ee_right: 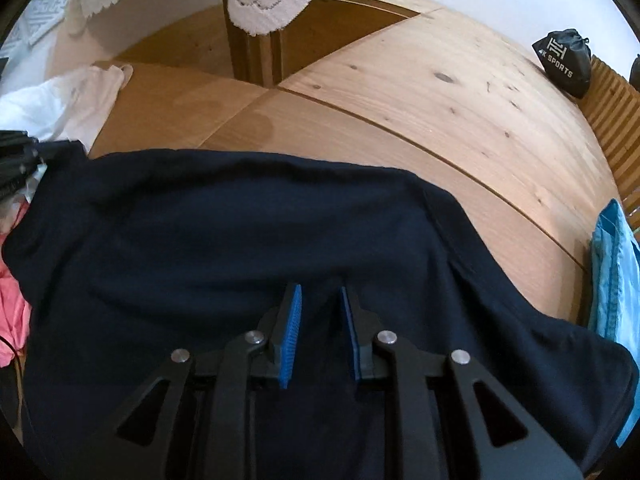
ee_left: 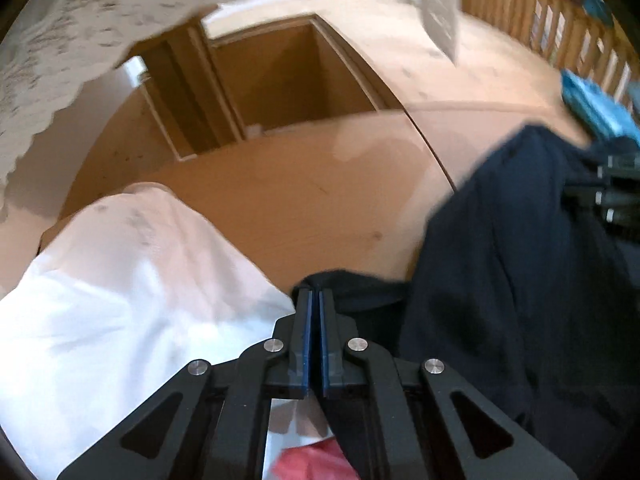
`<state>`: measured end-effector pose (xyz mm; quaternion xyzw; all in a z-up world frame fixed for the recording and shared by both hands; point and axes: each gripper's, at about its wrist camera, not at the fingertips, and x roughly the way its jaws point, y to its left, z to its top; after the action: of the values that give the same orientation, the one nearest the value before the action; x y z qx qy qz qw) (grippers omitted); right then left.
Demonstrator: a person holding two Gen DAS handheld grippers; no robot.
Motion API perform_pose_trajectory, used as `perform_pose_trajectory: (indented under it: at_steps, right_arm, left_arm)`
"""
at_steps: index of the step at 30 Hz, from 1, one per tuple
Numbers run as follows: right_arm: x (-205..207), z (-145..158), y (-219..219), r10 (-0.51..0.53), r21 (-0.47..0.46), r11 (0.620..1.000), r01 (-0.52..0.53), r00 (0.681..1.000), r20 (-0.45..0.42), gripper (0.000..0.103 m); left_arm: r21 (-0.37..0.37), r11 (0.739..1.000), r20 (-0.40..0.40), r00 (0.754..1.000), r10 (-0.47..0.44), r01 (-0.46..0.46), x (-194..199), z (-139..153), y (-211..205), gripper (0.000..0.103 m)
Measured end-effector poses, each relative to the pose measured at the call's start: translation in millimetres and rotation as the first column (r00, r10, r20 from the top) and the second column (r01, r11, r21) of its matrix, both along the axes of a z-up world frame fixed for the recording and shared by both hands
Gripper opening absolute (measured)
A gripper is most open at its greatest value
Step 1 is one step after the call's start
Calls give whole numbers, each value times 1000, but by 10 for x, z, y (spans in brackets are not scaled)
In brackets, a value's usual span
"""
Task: Fold clothes
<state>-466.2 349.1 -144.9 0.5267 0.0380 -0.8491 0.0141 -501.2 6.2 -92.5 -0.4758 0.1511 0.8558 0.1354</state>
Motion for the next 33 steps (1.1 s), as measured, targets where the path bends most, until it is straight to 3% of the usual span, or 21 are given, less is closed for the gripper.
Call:
perform_pose_trajectory:
  at_steps: [2, 4, 9, 12, 15, 16, 18, 20, 21, 23, 24, 25, 29, 33]
  right_arm:
    - [-1, 12, -12, 6, 13, 1000, -7, 1000, 2, 21]
    - [15, 9, -43, 7, 46, 999, -8, 1000, 2, 23]
    - [-8, 6, -88, -3, 151, 988, 3, 1000, 0, 33]
    - [-29, 29, -71, -19, 162, 987, 16, 1000, 12, 34]
    - [-8, 39, -113, -19, 190, 982, 16, 1000, 10, 34]
    - [4, 42, -139, -17, 205, 979, 15, 1000, 7, 34]
    - [5, 53, -158, -10, 224, 975, 7, 1000, 11, 34]
    - [1, 65, -151, -9, 233, 972, 5, 1000, 16, 34]
    - [-2, 71, -131, -13, 233, 973, 8, 1000, 21, 34]
    - [-6, 83, -70, -33, 218, 976, 28, 999, 18, 37]
    - [-1, 91, -45, -35, 206, 978, 32, 999, 14, 37]
    - [2, 97, -29, -39, 198, 980, 36, 999, 12, 38]
    - [113, 213, -33, -44, 176, 983, 46, 999, -16, 38]
    - [529, 422, -132, 0, 149, 989, 7, 999, -52, 38]
  left_arm:
    - [-47, 996, -56, 996, 68, -71, -86, 86, -126, 4]
    - [-44, 989, -38, 990, 136, -138, -213, 80, -267, 18]
    - [-101, 976, -86, 979, 185, -193, -151, 112, -392, 20]
    - [-4, 993, -65, 991, 120, -120, 134, 252, -420, 19]
    - [68, 995, -8, 998, -67, 68, 559, 292, -201, 24]
    - [58, 991, 21, 992, -123, 122, 656, 223, -96, 27]
    - [-22, 979, 83, 976, -202, 204, 788, 8, 105, 27]
    - [-157, 967, 105, 977, -185, 200, 790, -203, 160, 27]
    - [-222, 960, 87, 984, -155, 171, 746, -246, 111, 26]
    - [-349, 933, 28, 996, -88, 93, 633, -290, -33, 11]
    - [-408, 911, -5, 998, -58, 51, 576, -312, -105, 11]
    - [-399, 917, -4, 1000, -27, 23, 517, -318, -193, 11]
    - [-248, 968, 0, 1000, 28, -27, 523, -118, -371, 12]
    - [-57, 993, 10, 995, -102, 102, 1031, 221, -220, 18]
